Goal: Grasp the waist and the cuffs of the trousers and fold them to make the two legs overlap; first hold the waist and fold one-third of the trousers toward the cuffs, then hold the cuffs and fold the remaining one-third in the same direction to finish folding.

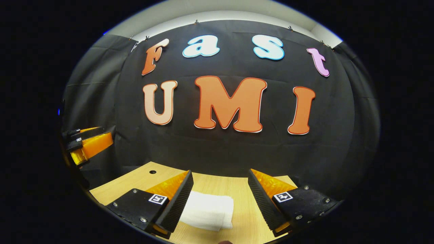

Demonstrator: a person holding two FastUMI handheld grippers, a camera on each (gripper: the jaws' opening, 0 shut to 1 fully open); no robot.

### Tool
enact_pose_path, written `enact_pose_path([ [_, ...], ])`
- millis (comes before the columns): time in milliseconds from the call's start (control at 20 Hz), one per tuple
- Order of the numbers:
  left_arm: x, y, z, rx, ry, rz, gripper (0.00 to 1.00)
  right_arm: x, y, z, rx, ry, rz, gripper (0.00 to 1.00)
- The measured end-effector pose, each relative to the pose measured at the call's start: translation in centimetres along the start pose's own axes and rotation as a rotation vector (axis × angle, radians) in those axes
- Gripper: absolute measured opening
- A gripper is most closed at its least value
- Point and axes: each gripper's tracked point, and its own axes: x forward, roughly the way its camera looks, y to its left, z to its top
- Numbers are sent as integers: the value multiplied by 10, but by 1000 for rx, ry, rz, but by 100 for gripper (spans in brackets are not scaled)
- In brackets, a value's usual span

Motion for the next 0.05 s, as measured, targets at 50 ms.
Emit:
enact_pose_path([
  [50, -3, 3, 5, -6, -10, 1, 96, -3, 3, 1, -5, -4, 2, 98],
])
